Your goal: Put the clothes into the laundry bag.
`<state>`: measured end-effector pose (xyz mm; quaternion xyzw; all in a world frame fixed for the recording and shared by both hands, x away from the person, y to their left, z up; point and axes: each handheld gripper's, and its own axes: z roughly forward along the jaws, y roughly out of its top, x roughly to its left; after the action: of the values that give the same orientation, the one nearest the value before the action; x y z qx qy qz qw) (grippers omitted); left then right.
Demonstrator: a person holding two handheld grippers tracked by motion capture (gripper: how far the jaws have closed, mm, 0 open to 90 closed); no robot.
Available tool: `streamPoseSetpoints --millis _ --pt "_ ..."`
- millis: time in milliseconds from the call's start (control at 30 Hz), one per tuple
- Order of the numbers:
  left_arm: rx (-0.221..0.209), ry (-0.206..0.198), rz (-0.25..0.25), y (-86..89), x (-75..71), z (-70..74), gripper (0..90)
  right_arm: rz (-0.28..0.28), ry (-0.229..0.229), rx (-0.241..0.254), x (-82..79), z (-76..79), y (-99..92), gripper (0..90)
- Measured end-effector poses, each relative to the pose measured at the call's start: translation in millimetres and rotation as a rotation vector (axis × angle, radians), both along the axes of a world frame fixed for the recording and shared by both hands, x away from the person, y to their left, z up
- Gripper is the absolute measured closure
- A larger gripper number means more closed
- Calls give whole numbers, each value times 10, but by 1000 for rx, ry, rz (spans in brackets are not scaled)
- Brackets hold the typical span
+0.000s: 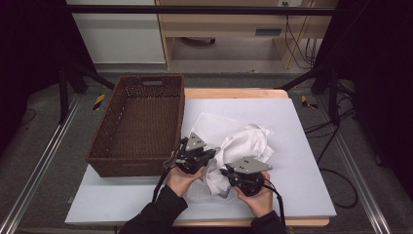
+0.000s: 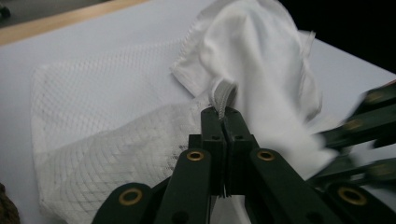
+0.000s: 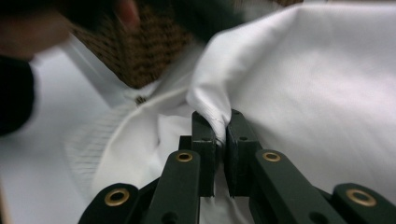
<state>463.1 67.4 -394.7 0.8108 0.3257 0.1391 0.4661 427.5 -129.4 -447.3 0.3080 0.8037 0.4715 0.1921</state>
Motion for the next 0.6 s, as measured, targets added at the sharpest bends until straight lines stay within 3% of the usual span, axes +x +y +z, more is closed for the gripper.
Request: streamPoseSetpoints --millis 100,200,267,367,467,600 --pt "1 -10 -30 -49 -64 27 889 -46 47 -17 167 -134 100 848" --pt "6 -5 -36 -67 -92 -37 889 -124 28 -60 302 -244 180 845" --pt "3 11 -31 -44 -72 -107 888 -155 22 -48 360 -290 184 837" --pt "-10 32 -20 4 -42 -190 887 -116 32 -23 348 -269 151 766" --pt "-10 41 -15 23 -21 -232 886 -58 65 39 227 -170 46 668" --pt "5 39 -15 0 -16 -260 886 -44 -4 136 -15 25 -206 610"
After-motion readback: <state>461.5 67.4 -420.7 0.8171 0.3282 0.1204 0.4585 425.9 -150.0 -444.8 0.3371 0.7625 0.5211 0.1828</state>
